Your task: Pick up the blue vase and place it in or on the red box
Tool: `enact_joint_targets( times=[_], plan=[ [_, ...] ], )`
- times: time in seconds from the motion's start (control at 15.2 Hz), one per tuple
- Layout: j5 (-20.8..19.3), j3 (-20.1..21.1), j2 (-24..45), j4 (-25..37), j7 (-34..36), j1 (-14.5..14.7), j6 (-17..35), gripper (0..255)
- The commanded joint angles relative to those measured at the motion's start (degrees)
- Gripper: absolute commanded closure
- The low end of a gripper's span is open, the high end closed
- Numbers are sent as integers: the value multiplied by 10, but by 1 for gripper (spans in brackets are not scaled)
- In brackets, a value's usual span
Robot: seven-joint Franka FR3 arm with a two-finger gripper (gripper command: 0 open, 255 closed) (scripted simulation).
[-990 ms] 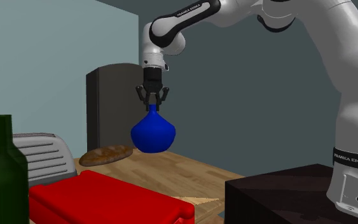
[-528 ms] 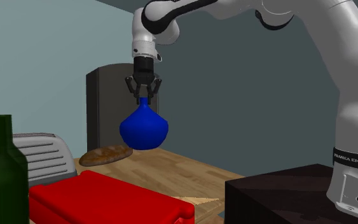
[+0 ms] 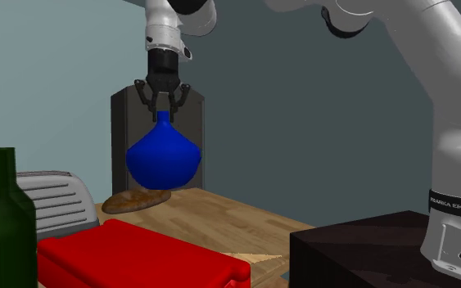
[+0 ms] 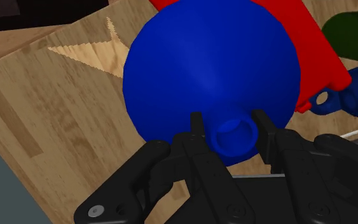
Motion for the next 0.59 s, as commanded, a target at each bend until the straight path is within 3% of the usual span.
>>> enact_joint_targets(
  times=[0.0, 0.4, 0.53],
  plan=[
    [-6, 4, 10, 30, 23, 24, -20, 255],
    [-36, 8, 65, 146, 93, 117, -86, 255],
    [-36, 8, 64, 128, 94, 113, -70, 255]
  ],
)
